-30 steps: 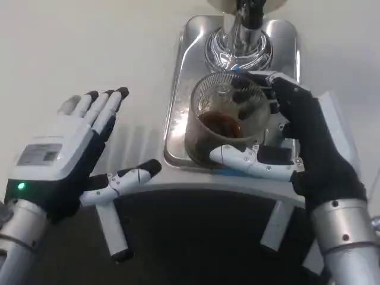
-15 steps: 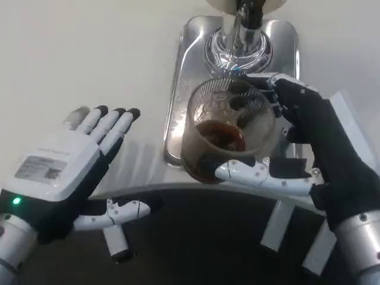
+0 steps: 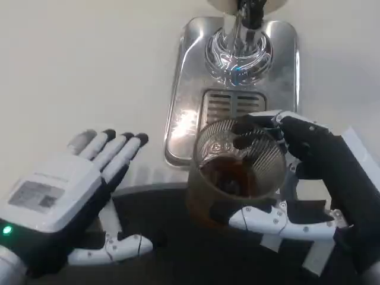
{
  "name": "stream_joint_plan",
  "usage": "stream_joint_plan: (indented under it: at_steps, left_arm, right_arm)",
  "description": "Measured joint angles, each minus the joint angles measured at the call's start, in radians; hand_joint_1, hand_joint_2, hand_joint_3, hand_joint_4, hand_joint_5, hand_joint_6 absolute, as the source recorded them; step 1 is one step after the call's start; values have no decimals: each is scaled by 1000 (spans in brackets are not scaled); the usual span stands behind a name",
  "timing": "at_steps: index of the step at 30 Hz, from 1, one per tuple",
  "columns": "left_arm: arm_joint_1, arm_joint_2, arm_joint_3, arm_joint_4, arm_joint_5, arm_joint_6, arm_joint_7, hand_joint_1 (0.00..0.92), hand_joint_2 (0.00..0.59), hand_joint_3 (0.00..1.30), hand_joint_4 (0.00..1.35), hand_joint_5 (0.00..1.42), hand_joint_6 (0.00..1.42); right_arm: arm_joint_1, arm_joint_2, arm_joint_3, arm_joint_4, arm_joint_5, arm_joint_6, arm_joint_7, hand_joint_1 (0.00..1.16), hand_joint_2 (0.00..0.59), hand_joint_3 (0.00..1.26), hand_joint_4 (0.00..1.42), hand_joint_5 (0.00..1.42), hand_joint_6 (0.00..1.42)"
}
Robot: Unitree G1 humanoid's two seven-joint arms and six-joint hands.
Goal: Grasp the cup under the faucet to collect the drink, then remove the cup.
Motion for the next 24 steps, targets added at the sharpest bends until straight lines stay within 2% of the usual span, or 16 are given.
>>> stream_joint_plan:
  at_steps: [4,11,15,24]
  left_arm:
    - [8,0,7,-1,-3,-14,-5,0,119,0,0,0,0]
    - [30,-2,14,-12,-9,-29,-6,0,123,0,0,0,0]
    - [32,-3,16,-18,-14,-31,-11,0,123,0,0,0,0]
    - [29,-3,18,-20,-17,-49,-20,0,123,0,0,0,0]
  right_arm:
    - [5,2,-10,0,3,-16,18,1162,199,780,832,894,1193]
    - [-4,-1,-70,0,39,-19,61,1162,209,769,815,880,1178]
    - [-4,-5,-88,0,58,-19,70,1162,211,758,804,868,1172]
    - [35,-13,-97,-1,91,-41,85,1162,229,741,779,866,1150]
